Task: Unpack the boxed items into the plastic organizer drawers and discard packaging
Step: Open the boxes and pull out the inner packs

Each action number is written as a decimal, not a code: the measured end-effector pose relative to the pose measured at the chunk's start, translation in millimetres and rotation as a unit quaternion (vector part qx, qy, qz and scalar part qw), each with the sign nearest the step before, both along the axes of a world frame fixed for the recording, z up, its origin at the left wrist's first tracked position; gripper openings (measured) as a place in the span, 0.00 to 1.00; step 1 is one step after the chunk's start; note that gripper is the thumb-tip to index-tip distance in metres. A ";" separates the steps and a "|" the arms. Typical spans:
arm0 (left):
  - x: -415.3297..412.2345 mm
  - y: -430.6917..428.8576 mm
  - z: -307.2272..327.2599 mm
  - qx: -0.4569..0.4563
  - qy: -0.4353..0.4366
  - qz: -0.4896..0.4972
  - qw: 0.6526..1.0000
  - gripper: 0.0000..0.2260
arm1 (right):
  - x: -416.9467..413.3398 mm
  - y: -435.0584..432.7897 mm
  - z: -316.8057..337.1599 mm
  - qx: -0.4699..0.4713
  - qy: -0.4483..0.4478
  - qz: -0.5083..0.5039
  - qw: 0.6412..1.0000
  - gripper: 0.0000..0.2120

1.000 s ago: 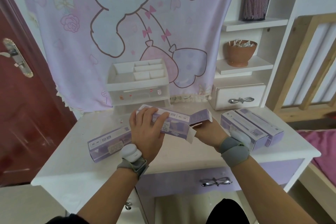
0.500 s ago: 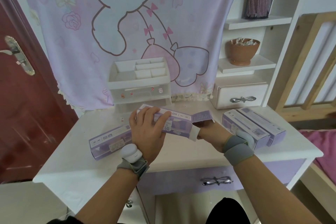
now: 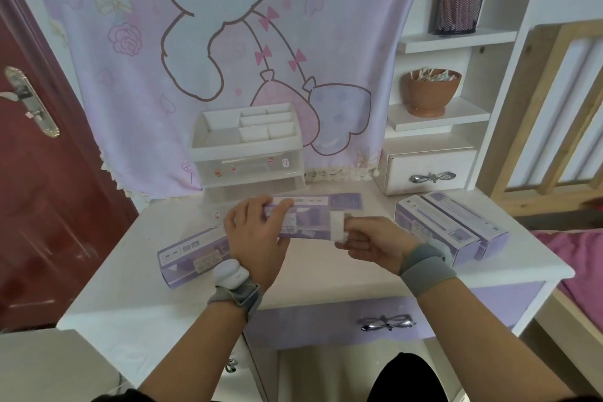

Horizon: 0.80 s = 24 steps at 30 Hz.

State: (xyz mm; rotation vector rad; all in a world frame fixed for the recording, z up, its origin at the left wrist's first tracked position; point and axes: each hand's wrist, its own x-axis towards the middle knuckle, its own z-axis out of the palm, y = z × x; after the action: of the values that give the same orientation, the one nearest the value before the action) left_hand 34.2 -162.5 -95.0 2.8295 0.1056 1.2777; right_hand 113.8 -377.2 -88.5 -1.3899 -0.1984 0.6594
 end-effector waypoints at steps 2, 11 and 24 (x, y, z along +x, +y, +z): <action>-3.5 7.3 -3.0 -0.030 0.041 0.027 0.998 0.25 | 4.4 -13.2 -2.3 -0.002 0.026 -0.031 0.999 0.12; -2.4 21.0 -20.6 -0.091 0.126 0.046 0.987 0.37 | 25.0 -75.2 -7.4 0.092 0.055 -0.214 0.971 0.06; 12.3 55.9 -9.3 -0.254 0.027 0.109 0.961 0.35 | 51.1 -1.2 38.7 0.030 0.011 -0.116 0.993 0.07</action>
State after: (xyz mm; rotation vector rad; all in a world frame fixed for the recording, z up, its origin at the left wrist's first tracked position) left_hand 46.4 -106.6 -104.3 2.4494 0.6604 1.0155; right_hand 164.9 -378.5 -49.8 -1.3240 -0.0370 0.4719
